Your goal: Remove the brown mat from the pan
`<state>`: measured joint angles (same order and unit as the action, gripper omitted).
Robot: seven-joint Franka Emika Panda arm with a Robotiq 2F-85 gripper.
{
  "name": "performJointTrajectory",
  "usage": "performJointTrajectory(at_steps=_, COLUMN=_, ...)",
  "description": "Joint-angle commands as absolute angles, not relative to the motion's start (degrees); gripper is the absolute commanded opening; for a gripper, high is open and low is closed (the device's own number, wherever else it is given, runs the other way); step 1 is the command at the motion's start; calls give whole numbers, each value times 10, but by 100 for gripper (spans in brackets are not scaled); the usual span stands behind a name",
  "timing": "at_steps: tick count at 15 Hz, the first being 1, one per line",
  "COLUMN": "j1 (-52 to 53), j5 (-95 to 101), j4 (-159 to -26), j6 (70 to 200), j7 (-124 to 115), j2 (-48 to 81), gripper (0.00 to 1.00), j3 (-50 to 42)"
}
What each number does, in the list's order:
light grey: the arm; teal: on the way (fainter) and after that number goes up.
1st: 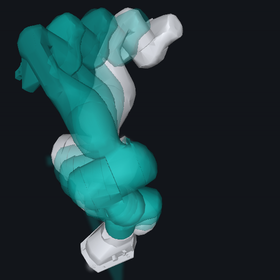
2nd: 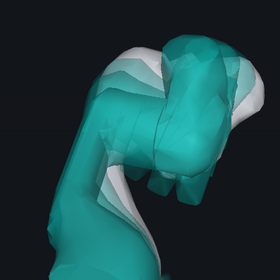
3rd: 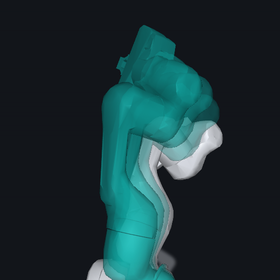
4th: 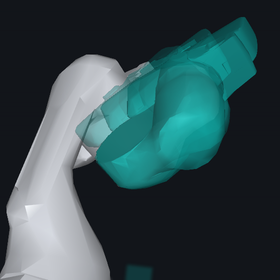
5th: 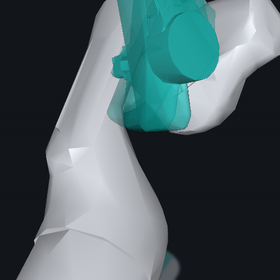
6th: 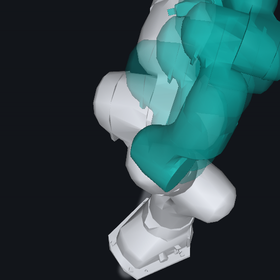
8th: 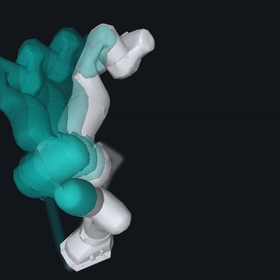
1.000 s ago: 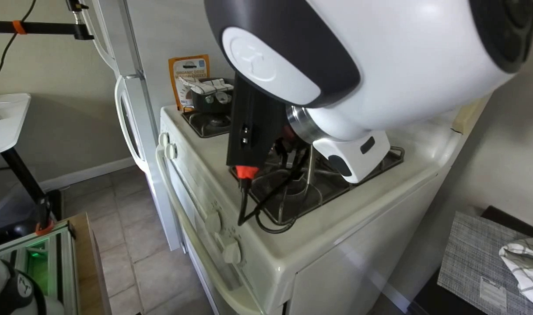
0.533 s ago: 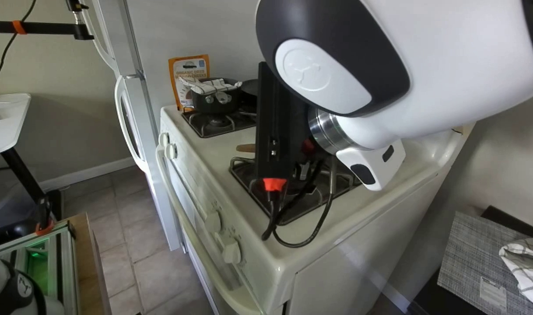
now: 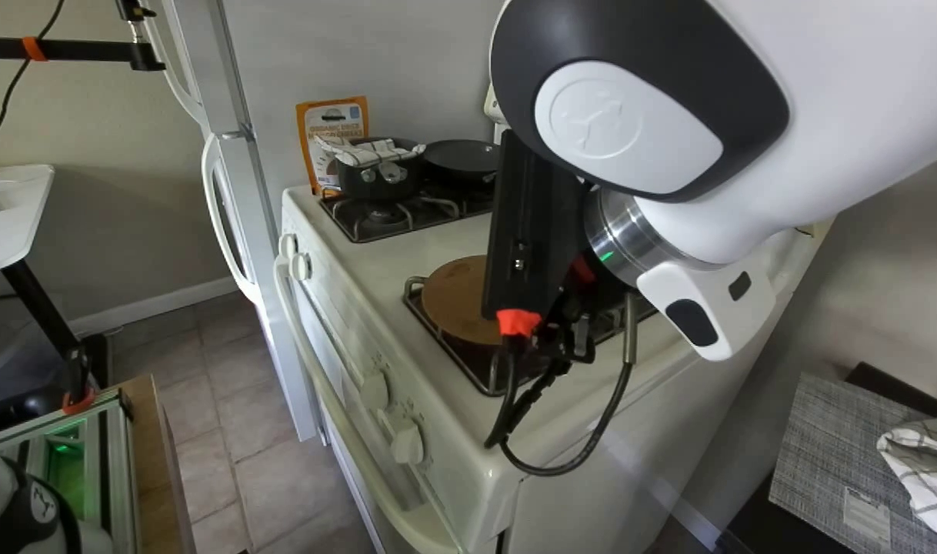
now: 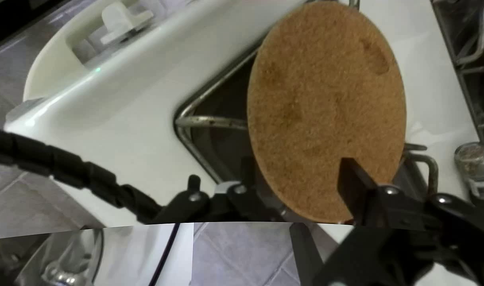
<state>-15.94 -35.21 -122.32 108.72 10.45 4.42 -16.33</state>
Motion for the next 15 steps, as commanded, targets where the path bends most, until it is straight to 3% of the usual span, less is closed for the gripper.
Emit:
performJointTrajectory(at_steps=1, j1=-158, j5=-327, j4=-1215, j6=1125, j7=52, j2=37, gripper=88, j3=-159)
performJointTrajectory(at_steps=2, j1=-159, j5=-319, j4=-1216, j6=1119, j7=40, j2=25, gripper=97, j3=-160)
performJointTrajectory(at_steps=3, j1=-161, j5=-315, j4=-1217, j6=1108, j7=28, j2=13, gripper=100, j3=-161)
performJointTrajectory(at_steps=10, j1=-139, j5=-219, j4=-1247, j6=1054, j7=66, j2=-149, gripper=100, j3=-138)
performJointTrajectory(at_steps=15, j1=-125, j5=-216, j4=-1228, j6=1047, j7=61, j2=-155, gripper=100, j3=-134)
